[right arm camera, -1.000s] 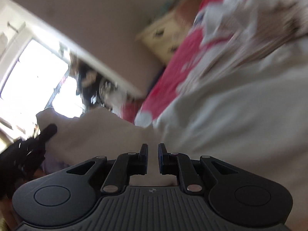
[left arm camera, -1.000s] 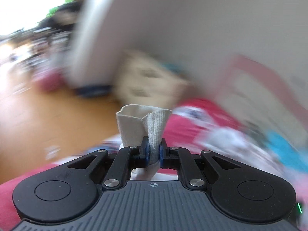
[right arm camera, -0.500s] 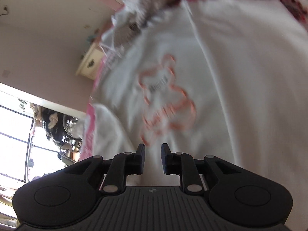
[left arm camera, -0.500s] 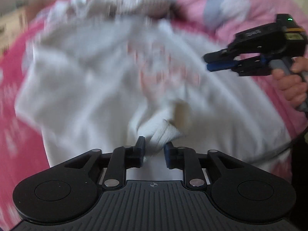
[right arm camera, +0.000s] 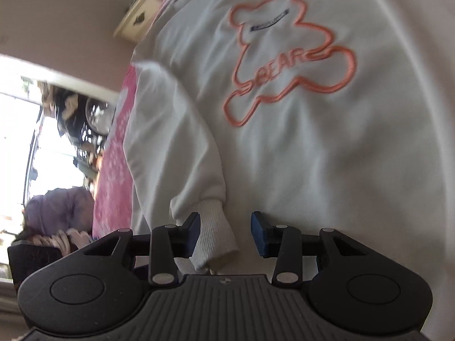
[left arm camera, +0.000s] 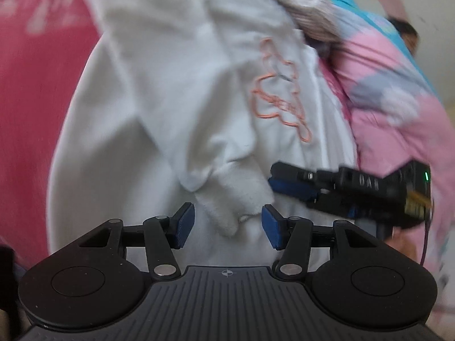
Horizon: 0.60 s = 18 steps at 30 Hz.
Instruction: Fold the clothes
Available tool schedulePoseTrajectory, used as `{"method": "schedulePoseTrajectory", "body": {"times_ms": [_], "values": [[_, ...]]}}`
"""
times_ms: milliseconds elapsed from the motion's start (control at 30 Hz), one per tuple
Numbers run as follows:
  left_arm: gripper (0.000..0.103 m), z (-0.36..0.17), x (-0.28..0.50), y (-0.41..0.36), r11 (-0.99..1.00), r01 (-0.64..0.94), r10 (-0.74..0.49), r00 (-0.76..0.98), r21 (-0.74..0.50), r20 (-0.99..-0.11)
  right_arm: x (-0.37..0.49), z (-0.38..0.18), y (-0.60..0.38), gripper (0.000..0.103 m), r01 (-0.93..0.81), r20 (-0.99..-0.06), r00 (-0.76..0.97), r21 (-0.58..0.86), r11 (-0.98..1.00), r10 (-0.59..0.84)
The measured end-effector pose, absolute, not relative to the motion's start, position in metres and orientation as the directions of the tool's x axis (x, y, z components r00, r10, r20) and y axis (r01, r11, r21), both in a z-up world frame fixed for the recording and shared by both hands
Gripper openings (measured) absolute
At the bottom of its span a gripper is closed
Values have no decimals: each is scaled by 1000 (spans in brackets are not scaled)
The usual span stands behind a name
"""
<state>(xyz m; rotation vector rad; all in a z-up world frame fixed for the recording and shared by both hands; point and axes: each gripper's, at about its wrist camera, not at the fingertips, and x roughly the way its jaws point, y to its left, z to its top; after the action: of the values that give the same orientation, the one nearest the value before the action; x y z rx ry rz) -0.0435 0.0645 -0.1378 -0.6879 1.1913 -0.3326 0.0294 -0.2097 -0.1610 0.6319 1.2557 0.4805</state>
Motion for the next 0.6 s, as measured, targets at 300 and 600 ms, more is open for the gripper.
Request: {"method": "schedulePoseTrajectory", "body": {"times_ms": [300,600], "values": [[13,-149,-40,55,756,-101,-573,376,-647,-728,23,-143,-190,5,-137,-757,188,611,780,626],[3,-118,-60,63,824,62,-550,322,-563,-770,-17,-124,-174,4,-223,-736,149,625,748,660]]}}
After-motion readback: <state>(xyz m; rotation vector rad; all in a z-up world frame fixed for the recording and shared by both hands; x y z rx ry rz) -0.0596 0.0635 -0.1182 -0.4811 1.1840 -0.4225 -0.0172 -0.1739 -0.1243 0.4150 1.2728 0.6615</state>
